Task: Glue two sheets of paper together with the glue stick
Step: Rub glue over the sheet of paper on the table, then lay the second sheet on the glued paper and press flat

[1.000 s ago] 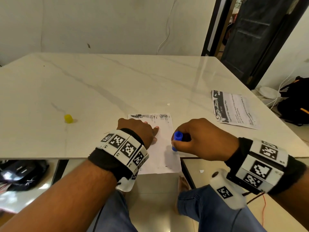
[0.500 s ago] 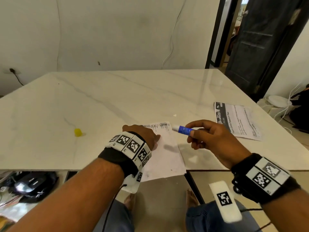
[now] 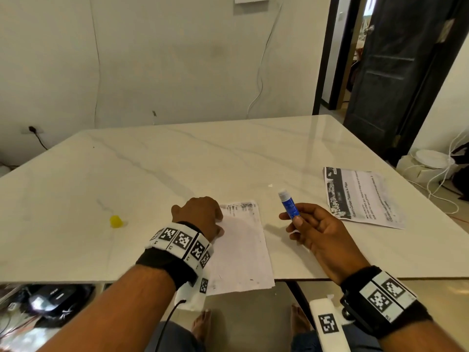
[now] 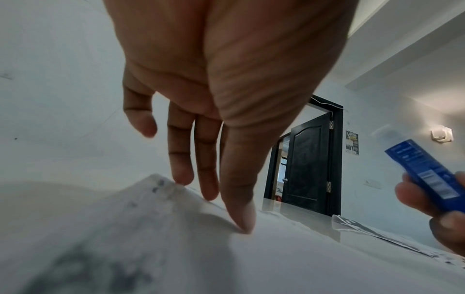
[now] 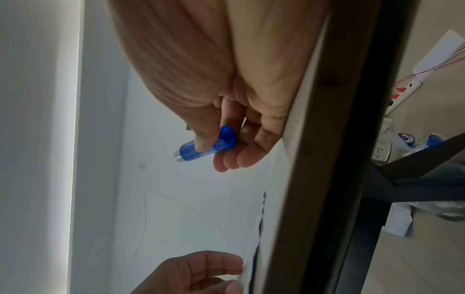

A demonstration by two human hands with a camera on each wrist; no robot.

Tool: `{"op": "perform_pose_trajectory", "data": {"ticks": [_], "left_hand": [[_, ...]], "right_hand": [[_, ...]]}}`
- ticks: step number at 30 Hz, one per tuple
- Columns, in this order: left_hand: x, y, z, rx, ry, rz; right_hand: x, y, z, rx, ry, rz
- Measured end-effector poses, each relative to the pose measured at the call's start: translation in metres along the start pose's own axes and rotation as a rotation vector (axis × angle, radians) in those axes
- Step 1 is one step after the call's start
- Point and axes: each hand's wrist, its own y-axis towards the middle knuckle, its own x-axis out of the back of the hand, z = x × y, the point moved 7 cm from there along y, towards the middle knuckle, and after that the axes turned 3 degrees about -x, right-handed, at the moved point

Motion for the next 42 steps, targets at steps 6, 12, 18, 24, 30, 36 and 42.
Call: {"op": "perform_pose_trajectory", "data": {"ticks": [6,12,18,24,30,36,42], "left_hand": [[0.016,0.0,-0.013,-0.15,-0.126,-0.206],[0.018,-0.03,-0.072,-0.418,-0.694,-0.163],[-0.004,-0.041,-0.092,-0.34,-1.089,-0.162],[0.018,-0.047,-0.055,-0.319,-1.006,-0.295],[0.059,-0.04,0.055,-0.118,-0.767,-0.475],[0.058,-0.044,0.148,0.134,-0.516,-0.488],[0.034,-0.039,0.171,0.196,-0.399,-0.408]], "right_hand": [[0.0,0.002,-0.001,0.034,-0.004,0.004],[0.0,0.001,0.001,0.063,0.038,0.009],[-0.005,0.0,0.001,0.076,0.031,0.089],[-0.007,-0.001,0.002,0.066,0.027,0.093],[-0.001,0.002,-0.002,0.074,0.056,0.084],[-0.001,0.004,-0.005,0.051,0.068,0.055],[-0.001,0.006,-0.008,0.035,0.01,0.048]]}}
